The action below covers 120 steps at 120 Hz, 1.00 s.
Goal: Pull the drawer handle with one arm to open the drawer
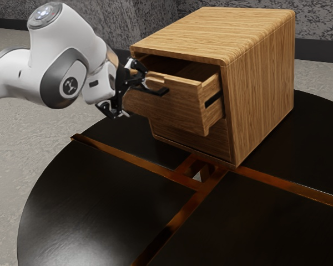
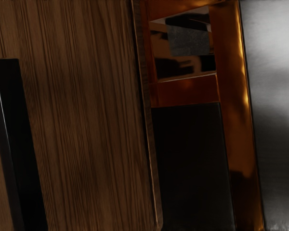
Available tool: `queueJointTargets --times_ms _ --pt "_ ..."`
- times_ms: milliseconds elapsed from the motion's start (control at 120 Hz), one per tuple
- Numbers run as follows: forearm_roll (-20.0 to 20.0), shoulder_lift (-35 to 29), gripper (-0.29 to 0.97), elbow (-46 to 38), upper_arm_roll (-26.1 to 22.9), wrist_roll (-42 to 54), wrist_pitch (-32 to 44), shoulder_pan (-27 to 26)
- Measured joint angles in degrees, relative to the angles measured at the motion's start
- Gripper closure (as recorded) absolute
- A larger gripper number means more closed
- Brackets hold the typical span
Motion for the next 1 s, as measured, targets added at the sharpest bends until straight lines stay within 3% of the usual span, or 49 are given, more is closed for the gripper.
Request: queueJointTargets --times_ms 283,492,1000 --pt "1.7 -7.5 0.04 -8.4 0.4 0.0 0.0 -3.2" --pt "2.9 -11.4 0.01 -12.4 5.1 0.0 0.0 -7.0" --pt "4.1 -23.3 0.0 -21.1 5.7 0.1 -0.4 -6.7"
